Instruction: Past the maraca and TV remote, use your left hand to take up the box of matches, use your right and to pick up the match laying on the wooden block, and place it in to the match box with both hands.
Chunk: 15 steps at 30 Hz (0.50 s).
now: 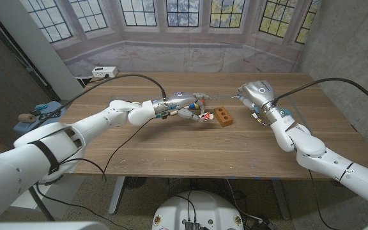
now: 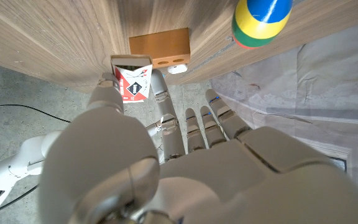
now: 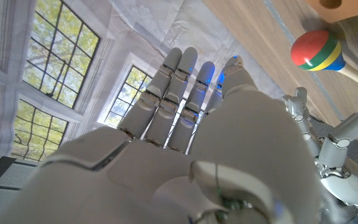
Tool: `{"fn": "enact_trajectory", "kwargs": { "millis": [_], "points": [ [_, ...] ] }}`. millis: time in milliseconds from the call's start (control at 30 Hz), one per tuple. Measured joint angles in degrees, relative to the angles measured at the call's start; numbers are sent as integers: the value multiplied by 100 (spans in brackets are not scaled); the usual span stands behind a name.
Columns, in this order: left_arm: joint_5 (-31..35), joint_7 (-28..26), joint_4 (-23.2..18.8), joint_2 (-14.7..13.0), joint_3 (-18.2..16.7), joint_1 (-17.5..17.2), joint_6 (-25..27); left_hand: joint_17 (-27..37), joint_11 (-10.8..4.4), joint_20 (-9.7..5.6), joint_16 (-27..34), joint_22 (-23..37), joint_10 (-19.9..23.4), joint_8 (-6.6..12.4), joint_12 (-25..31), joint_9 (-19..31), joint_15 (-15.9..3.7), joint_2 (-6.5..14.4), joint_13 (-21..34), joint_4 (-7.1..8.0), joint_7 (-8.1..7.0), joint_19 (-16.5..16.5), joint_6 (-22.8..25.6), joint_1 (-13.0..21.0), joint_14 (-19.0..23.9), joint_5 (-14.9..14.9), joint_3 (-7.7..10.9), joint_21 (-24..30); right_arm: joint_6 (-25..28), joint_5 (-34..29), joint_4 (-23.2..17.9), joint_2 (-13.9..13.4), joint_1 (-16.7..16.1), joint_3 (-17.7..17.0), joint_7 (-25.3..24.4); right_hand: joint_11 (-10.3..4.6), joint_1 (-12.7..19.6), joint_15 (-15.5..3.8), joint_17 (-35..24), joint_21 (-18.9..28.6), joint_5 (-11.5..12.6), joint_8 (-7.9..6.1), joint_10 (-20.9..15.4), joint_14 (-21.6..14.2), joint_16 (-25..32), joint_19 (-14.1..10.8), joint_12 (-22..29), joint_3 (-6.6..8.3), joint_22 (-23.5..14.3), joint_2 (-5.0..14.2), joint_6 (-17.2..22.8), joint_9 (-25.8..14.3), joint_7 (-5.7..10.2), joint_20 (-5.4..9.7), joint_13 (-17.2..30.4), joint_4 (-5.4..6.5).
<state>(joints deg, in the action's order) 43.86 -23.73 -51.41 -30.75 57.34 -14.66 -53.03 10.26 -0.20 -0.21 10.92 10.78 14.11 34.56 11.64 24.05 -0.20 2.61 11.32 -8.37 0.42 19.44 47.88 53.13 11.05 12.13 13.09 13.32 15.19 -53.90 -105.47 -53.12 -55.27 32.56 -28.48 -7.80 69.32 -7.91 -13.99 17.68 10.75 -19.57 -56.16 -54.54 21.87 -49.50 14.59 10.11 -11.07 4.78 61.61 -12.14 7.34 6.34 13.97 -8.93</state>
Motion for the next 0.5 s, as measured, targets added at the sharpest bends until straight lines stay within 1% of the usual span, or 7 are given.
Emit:
{"fn": "enact_trajectory", "kwargs": {
  "millis": [67,500],
  "points": [
    [-13,-9,28,23,5,13,-9,0,0,0,0,0,0,0,0,2,0,0,0,0,-21,0,-24,0,0,0,0,0,69,-43,-16,9,-26,-2,-75,0,22,0,0,0,-1,11,0,0,0,0,0,0,0,22,-1,0,0,0,4,0],
    [-83,-127,144,126,21,72,-41,0,0,0,0,0,0,0,0,2,0,0,0,0,-21,0,-42,0,0,0,0,0,342,-284,-43,104,-86,41,-428,12,21,1,1,31,-1,25,-12,-39,0,0,0,0,1,21,12,1,13,0,4,0]
  ]
}}
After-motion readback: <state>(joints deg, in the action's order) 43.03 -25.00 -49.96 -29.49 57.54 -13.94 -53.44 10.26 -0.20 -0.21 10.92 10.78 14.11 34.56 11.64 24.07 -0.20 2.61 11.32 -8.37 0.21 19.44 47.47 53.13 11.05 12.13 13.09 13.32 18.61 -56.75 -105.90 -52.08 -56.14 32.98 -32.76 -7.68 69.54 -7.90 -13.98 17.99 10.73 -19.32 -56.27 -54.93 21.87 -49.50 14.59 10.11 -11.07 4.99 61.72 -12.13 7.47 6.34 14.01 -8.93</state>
